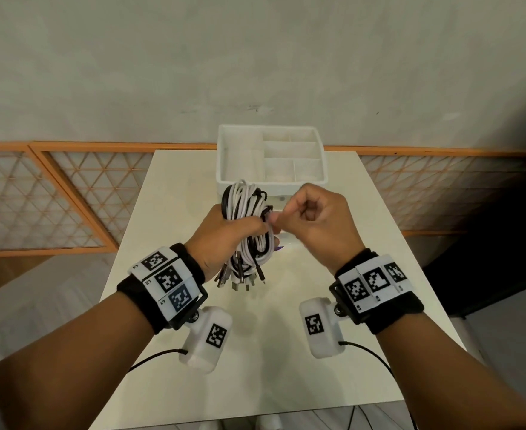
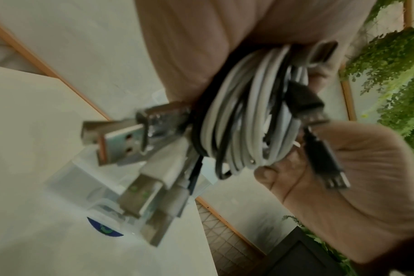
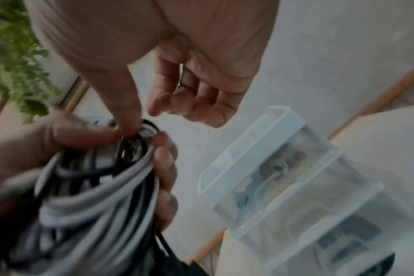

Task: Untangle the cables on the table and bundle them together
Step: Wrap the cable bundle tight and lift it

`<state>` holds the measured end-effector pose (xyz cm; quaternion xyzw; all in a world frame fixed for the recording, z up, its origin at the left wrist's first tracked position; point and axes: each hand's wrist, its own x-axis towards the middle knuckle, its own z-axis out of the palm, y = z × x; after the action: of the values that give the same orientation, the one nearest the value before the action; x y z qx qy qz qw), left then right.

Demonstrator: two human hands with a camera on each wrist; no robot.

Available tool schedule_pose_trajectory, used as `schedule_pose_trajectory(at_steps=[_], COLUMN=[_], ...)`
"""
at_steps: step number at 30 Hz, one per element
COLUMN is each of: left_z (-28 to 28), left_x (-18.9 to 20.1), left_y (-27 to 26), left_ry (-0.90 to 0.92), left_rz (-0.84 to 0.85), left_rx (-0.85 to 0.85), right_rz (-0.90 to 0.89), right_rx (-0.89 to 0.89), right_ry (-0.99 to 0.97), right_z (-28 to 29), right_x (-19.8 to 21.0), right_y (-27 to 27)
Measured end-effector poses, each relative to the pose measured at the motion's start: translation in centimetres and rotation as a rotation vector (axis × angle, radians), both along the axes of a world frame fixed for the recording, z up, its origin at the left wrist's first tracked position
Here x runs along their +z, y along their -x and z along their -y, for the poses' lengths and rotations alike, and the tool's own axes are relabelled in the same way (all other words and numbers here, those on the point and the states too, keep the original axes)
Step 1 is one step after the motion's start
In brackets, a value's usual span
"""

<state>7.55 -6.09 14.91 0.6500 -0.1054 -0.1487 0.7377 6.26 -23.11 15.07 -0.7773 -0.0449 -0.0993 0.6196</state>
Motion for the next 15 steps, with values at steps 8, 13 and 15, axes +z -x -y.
schedule_pose_trajectory(at_steps=[8, 13, 15], left_z=[1.4, 1.4, 1.4], left_x=[0.1, 0.6, 0.6], left_y=[0.1, 0.0, 0.0], left_ry=[0.088, 0.081, 0.057], left_rz=[-0.059, -0.098, -0.111], left_rx=[0.015, -0.063, -0.088], right_rz=[-0.223, -0.063, -0.057], right_rx=[0.351, 0.102, 0.069], right_ry=[-0.088, -0.078, -0.082], right_z=[-2.6, -3.6, -3.6], right_x=[-0.5, -1.5, -1.8], right_y=[0.5, -0.1, -0.2])
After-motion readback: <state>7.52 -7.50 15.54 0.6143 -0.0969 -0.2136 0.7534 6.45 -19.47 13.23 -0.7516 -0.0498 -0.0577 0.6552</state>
